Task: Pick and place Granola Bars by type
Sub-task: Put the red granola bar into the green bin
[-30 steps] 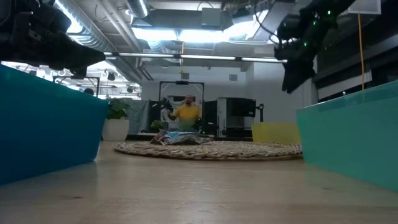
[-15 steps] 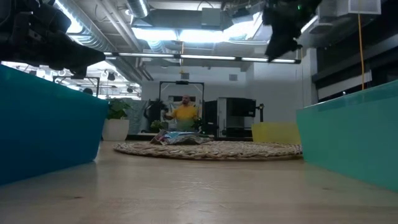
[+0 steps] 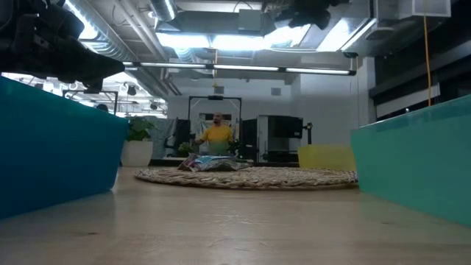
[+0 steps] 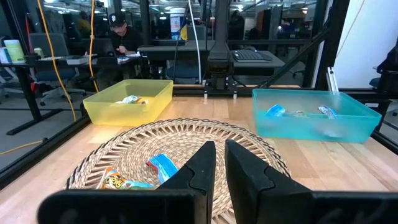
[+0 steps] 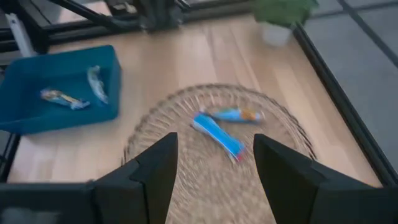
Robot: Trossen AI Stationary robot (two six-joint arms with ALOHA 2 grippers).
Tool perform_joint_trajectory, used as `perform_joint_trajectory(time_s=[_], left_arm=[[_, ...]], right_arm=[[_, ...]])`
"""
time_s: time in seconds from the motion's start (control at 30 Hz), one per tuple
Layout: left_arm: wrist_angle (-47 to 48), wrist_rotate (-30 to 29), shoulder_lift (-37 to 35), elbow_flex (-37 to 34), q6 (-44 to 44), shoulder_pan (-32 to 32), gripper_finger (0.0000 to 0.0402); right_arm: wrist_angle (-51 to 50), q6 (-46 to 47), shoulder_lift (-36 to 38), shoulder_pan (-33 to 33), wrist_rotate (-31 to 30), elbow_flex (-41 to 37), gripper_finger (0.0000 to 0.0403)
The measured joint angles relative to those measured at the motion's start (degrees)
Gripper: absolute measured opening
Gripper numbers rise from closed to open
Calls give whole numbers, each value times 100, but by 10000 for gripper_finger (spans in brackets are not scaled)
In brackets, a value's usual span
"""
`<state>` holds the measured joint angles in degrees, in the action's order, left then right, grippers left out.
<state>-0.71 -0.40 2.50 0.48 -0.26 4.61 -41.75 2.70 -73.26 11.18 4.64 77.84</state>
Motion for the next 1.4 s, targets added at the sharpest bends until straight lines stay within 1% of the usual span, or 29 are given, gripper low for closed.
perform_joint_trajectory(time_s=[0.17, 0.3, 0.37, 0.47, 0.73, 0.8, 0.9, 1.03, 1.13, 1.23, 1.4], left_arm=[[0, 0, 1, -1, 0, -1, 31], [0, 0, 1, -1, 0, 1, 31], [0, 1, 1, 0, 0, 0, 31], [0, 0, 0, -1, 0, -1, 31], [0, 0, 2, 0, 0, 1, 31], [0, 0, 0, 1, 0, -1, 31], [0, 0, 0, -1, 0, 0, 31], [0, 0, 2, 1, 0, 1, 31], [0, 0, 2, -1, 0, 0, 31], [0, 0, 0, -1, 0, -1, 31], [0, 0, 1, -1, 0, 1, 31]], right_arm=[[530, -146, -214, -421, -43, 0, 212], [680, -346, -453, -618, 89, 27, 212], [646, -447, -628, -665, 217, 188, 212], [335, -643, -962, -713, 376, 619, 212], [-740, -1510, -2059, -707, 406, 2204, 215], [-999, -1592, -2334, -675, 405, 2512, 227], [-1242, -1691, -2692, -632, 403, 2790, 261], [-1337, -1755, -3089, -530, 390, 2837, 317], [-1396, -1847, -3408, -460, 308, 2837, 347], [-1373, -1907, -3707, -402, 250, 2837, 360], [-1347, -2091, -4148, -333, 245, 2837, 359]])
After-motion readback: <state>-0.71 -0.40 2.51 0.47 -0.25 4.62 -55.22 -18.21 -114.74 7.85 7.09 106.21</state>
